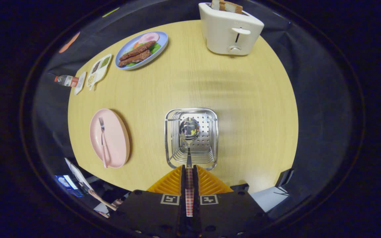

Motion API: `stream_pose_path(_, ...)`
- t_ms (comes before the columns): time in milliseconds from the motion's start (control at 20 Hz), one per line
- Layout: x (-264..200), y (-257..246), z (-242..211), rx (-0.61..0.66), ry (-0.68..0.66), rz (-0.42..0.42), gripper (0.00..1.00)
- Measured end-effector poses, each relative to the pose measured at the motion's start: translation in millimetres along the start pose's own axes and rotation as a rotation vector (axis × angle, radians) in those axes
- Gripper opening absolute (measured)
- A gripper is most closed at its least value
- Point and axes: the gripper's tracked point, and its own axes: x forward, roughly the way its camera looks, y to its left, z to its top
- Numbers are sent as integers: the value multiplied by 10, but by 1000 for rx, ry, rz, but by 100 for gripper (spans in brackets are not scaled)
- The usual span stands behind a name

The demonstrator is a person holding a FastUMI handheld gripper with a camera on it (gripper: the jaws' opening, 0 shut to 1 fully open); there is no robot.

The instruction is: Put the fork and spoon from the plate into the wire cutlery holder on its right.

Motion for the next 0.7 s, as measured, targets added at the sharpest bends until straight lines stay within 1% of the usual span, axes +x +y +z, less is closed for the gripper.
stream_pose_path(50,8,11,61,-6,-7,-3,8)
stream_pose_path(150,-24,-6,121,-10,-14,-22,11)
stream_pose_path(250,-89,12,198,-9,-48,-15,9)
stream_pose_path(300,-135,18,231,-15,-70,-15,12)
stream_pose_path(350,-171,5,253,-25,-93,-18,18)
stream_pose_path(400,-224,19,284,-33,-118,-15,22)
stream_pose_path(450,-269,37,303,-35,-142,-12,30)
stream_pose_path(500,-312,81,327,-33,-164,-3,35)
stream_pose_path(600,-410,204,320,-32,-203,26,49)
stream_pose_path(700,-493,314,333,-47,-262,36,64)
